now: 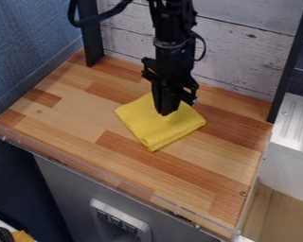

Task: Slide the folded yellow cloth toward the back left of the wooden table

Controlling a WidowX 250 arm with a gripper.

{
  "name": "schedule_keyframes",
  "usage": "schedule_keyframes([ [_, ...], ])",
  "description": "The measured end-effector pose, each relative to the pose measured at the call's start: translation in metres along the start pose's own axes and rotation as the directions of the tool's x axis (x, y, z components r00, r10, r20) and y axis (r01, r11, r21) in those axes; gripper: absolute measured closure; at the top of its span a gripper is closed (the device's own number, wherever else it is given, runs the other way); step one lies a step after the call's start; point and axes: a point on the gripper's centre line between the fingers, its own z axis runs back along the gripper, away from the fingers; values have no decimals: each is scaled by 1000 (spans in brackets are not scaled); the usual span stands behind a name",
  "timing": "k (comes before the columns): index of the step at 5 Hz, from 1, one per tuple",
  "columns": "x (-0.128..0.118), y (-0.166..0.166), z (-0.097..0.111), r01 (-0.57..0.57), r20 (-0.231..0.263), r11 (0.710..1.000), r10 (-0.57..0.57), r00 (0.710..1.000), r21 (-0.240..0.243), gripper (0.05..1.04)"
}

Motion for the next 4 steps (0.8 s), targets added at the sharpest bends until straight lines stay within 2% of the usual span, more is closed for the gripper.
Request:
schedule_keyframes([
  [1,2,1,-6,2,-13,1000,-2,1000,-4,1018],
  [2,3,3,-16,-4,-32,1000,4,999,-2,1020],
  [4,6,8,-22,-7,-18,1000,8,1000,26,1020],
])
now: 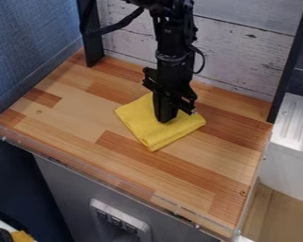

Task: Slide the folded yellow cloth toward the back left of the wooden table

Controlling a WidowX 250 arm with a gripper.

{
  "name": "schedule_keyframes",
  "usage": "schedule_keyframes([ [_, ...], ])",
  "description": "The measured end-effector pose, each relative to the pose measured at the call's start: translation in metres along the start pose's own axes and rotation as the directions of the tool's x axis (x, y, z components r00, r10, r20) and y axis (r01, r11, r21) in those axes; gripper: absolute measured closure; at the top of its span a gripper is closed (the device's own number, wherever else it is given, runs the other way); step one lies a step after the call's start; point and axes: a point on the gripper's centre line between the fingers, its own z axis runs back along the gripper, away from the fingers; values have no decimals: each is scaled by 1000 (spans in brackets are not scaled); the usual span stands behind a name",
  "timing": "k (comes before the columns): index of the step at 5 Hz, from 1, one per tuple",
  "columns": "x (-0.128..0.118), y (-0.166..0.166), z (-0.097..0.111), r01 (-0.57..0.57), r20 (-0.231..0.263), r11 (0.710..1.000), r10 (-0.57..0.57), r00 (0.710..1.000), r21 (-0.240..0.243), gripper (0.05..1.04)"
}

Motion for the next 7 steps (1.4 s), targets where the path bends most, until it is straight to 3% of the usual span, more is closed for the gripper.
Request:
schedule_keyframes([
  [1,-3,17,-6,-48,10,999,48,999,23,1020],
  [7,-15,78,-6,-290,12,957,290,957,3,986],
])
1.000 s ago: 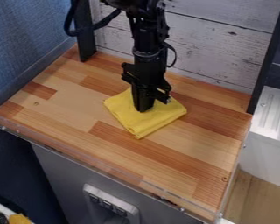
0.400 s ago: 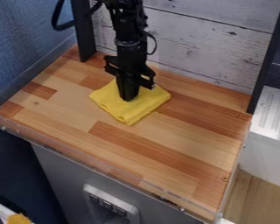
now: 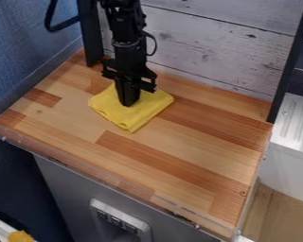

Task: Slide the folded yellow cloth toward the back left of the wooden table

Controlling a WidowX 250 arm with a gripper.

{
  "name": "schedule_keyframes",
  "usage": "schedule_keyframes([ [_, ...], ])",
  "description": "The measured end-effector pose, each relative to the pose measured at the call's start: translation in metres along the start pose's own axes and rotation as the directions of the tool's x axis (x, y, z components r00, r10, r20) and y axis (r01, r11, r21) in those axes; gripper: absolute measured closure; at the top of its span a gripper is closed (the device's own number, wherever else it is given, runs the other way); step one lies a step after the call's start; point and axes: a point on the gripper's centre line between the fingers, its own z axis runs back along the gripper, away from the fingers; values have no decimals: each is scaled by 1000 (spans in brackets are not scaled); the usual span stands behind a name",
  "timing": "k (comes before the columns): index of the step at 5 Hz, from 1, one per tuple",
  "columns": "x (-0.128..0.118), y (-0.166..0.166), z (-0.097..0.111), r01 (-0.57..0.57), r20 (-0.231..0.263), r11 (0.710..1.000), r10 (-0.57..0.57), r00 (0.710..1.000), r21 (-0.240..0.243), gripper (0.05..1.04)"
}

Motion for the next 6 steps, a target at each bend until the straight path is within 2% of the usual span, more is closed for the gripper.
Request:
schedule_keyframes([
  [1,-6,-2,4,-10,-48,1000,9,999,-18,797],
  [2,-6,-3,32,-32,-34,999,32,999,-17,469],
  [3,-5,-11,50,-43,-30,999,42,999,-15,187],
  [4,0,-28,71,-41,-13,999,41,999,-13,84],
  [6,13,-51,95,-42,13,999,42,999,-2,85],
])
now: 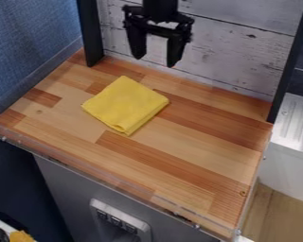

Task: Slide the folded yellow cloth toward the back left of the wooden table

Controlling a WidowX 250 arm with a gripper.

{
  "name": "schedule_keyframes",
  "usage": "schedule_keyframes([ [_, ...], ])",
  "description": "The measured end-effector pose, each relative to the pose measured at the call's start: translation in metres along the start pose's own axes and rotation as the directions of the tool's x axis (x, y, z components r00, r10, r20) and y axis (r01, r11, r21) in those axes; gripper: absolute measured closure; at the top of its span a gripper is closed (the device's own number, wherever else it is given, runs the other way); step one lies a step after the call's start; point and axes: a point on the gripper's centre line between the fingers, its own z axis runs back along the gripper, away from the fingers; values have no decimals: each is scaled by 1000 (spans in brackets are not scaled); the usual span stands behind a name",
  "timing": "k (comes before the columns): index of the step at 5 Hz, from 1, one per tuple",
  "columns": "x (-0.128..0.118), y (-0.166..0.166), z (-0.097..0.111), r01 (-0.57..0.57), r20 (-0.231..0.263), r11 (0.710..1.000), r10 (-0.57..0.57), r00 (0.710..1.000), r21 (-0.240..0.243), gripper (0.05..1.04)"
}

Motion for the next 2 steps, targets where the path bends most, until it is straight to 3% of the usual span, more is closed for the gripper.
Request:
schedule_keyframes([
  [2,18,-11,21,-6,43,1000,6,999,4,86],
])
